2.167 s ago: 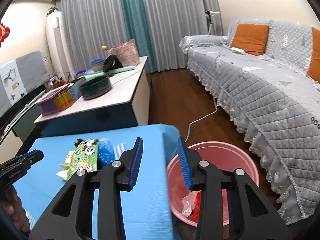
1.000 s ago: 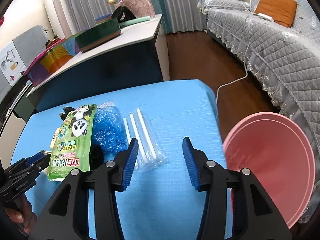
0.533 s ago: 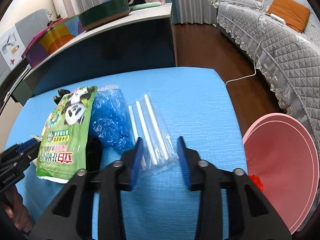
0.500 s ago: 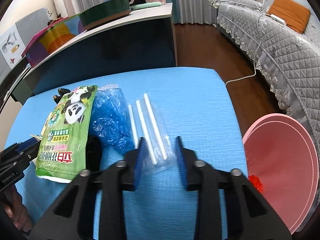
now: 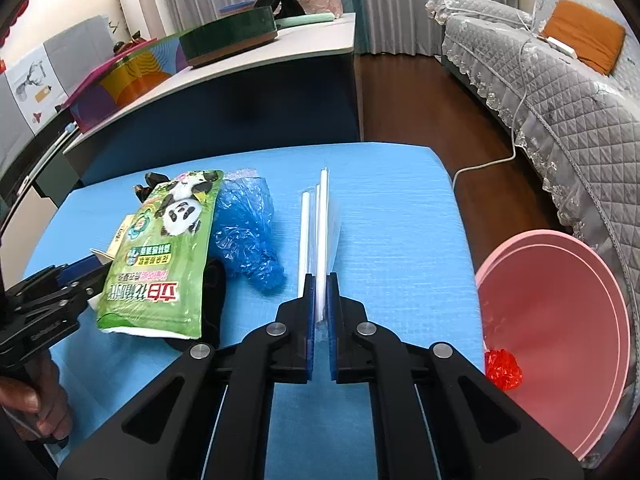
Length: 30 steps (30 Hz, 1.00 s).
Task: Collect trash
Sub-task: 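Close the left tool on the white paper napkin beside the tissue pack, then carry the straw pack and the napkin in both tools over the pink bin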
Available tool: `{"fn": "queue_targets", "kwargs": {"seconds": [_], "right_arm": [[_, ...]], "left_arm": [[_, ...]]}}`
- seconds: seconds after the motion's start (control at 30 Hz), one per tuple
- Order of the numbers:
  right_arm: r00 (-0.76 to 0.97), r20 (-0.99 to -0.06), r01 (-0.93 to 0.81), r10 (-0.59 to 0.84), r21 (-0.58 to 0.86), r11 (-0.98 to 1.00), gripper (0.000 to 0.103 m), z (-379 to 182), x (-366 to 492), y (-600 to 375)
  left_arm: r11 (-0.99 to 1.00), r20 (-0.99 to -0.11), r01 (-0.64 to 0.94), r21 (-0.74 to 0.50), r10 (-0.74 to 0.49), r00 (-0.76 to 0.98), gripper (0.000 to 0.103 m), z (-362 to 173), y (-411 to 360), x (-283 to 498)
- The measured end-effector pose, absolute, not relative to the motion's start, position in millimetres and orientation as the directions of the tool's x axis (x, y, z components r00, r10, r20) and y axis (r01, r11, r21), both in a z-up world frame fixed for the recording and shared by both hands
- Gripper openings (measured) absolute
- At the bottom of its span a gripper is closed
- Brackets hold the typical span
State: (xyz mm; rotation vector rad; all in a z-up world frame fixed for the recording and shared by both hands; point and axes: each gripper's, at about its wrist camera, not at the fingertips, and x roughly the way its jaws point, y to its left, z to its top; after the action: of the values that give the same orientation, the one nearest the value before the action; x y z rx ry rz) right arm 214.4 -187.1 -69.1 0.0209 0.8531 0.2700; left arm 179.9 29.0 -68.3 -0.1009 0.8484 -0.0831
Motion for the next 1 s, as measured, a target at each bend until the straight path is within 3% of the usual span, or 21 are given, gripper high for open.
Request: {"fn": "queue_targets", "kwargs": {"seconds": [0.23, 0.3, 0.53, 1.0], "right_arm": [[0.635, -0.73, -0.216, 0.253, 0.146, 0.965, 0.006, -60, 205, -195], [0.64, -0.725, -0.22, 0.255, 0.144, 0.965, 0.006, -57, 201, -195], [0.655, -0.708, -0.24, 0.264, 0.137, 0.961, 0.006, -44, 185, -191], [0.692, -0.672, -0.246, 0.262, 0.122, 0.962, 0.006, -19, 147, -192]], "left_arm": [[0.99, -0.767, 0.072, -0.123, -0.141, 0.626, 0.042, -73, 26, 178], [0.99, -0.768, 0.078, -0.116, -0.14, 0.625, 0.028, -72, 26, 174], [0.993, -0.778, 0.069, -0.097, -0.119, 0.617, 0.004, -66, 36, 157], [0.996, -0.737, 0.032, -0.078, -0.08, 0.671, 0.003, -35, 53, 116]]}}
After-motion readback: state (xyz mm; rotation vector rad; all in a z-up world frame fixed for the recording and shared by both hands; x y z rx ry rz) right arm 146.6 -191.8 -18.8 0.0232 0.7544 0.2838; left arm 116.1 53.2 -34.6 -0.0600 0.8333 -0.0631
